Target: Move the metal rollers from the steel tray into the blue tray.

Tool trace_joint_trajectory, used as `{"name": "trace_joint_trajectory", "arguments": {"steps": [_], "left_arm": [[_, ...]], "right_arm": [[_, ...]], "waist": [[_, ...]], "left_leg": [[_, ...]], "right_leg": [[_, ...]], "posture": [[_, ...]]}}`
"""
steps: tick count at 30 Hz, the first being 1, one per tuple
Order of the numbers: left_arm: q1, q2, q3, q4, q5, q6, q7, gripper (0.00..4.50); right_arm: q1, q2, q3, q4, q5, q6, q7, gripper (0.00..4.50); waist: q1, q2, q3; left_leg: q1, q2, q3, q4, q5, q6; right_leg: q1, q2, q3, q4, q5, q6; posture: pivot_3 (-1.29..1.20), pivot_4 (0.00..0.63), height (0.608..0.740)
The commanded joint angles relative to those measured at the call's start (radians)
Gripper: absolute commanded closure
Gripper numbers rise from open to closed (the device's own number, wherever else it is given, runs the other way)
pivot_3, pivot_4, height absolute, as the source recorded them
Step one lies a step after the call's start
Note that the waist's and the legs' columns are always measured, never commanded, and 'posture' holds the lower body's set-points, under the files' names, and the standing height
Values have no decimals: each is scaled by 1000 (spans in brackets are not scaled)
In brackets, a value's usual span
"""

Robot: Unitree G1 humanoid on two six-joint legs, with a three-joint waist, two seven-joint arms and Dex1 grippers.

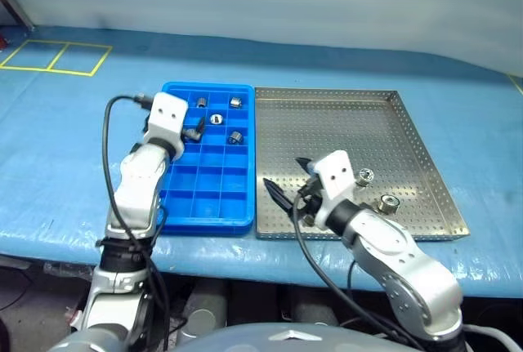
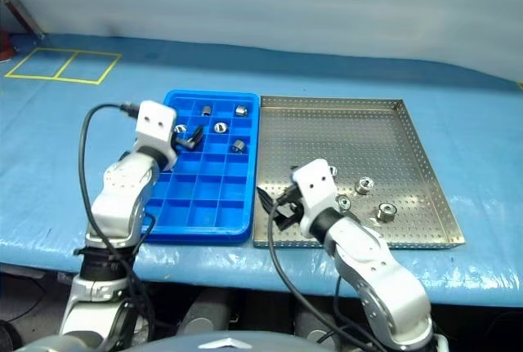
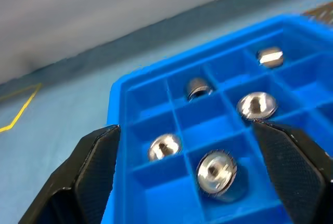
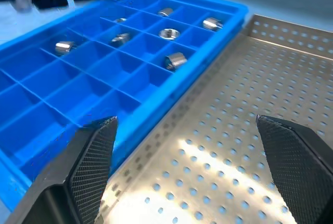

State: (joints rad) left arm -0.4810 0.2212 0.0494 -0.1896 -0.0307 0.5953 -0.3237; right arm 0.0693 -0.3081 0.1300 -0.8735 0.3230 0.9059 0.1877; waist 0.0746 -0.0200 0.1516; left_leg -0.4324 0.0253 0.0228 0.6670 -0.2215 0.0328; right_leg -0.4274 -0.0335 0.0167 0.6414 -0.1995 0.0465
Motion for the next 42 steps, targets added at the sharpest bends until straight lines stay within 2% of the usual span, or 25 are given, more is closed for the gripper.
{"name": "trace_joint_trajectory", "arguments": {"steps": [1, 5, 8, 13, 17, 26, 34, 41, 42], "left_arm": [[-90, -19, -49, 57, -122, -20, -150, 21], [-182, -8, -178, 177, -177, -32, -365, 21], [-235, 20, -289, 275, -149, -112, -520, 21], [-314, 69, -467, 455, -74, -325, -786, 21], [-362, 82, -564, 548, -36, -421, -956, 21], [-406, 32, -631, 730, 71, -559, -1022, 21], [-395, 15, -658, 781, 125, -600, -1071, 21], [-369, 3, -672, 794, 183, -646, -1033, 21], [-359, 7, -676, 789, 192, -648, -1034, 188]], "right_arm": [[59, -14, -89, -101, 1, 12, -21, 0], [191, -23, -174, -167, -7, 14, -52, 0], [290, -42, -200, -174, 6, -46, -75, 0], [427, -65, -192, -174, 26, -166, -137, 0], [482, -70, -165, -174, 30, -233, -197, 0], [508, -98, -124, -174, 55, -283, -276, 0], [491, -125, -119, -174, 84, -283, -310, 0], [459, -136, -108, -174, 100, -267, -327, 0], [457, -136, -106, -174, 100, -266, -329, 0]], "waist": [[-14, 0, -1], [-53, 1, -1], [-79, 1, -1], [-118, 2, -1], [-144, 2, -2], [-159, 2, -1], [-162, 2, -1], [-161, 2, -1], [-161, 2, -1]], "left_leg": [[1, -1, 1, 0, 0, 0], [2, -4, 2, -1, 0, 1], [2, -4, 2, -1, 0, 1], [4, -2, 2, -1, 0, 1], [4, 3, 4, -1, 0, 1], [3, 3, 6, -2, -1, 1], [3, 3, 6, -2, -1, 1], [3, 3, 6, -2, -1, 1], [3, 3, 6, -2, -1, 1]], "right_leg": [[0, -1, 0, 0, 0, 0], [1, 0, 1, 1, 0, 0], [0, 3, 2, 1, -1, -1], [0, 5, 4, 2, -1, -2], [-1, 5, 7, 2, -1, -2], [-2, 4, 8, 2, -1, -1], [-2, 5, 9, 2, -1, -1], [-2, 5, 9, 2, -1, -1], [-2, 5, 9, 2, -1, -1]], "posture": [[33, 150, 740], [-45, 150, 740], [-84, 150, 740], [-151, 150, 740], [-179, 150, 740], [-214, 150, 740], [-211, 150, 740], [-208, 150, 740], [-205, 150, 740]]}}
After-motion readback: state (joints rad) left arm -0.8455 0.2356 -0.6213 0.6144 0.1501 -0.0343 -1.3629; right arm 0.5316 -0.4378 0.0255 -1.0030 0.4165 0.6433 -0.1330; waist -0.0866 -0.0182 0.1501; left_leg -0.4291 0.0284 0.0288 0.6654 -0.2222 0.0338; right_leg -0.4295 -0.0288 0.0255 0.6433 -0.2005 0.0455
